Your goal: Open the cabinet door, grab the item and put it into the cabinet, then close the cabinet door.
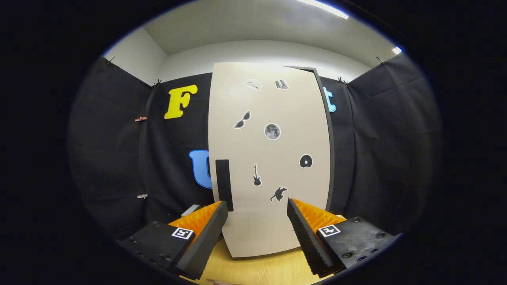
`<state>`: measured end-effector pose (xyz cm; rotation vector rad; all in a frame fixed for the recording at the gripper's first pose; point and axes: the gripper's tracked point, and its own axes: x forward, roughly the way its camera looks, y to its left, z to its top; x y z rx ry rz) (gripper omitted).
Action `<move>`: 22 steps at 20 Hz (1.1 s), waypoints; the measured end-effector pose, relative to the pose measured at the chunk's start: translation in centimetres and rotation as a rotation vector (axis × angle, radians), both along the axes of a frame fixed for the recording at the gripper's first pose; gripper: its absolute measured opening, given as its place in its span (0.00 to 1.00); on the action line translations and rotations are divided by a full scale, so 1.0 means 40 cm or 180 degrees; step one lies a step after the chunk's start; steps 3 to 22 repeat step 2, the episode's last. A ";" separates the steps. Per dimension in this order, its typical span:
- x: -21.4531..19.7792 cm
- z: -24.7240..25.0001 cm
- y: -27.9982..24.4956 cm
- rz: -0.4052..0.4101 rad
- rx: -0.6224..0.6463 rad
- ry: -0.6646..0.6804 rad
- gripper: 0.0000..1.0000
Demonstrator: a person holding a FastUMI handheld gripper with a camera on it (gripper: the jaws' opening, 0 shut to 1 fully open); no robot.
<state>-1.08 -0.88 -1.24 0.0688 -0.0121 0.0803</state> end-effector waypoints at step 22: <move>0.003 -0.005 -0.007 -0.0032 -0.0019 0.0026 0.98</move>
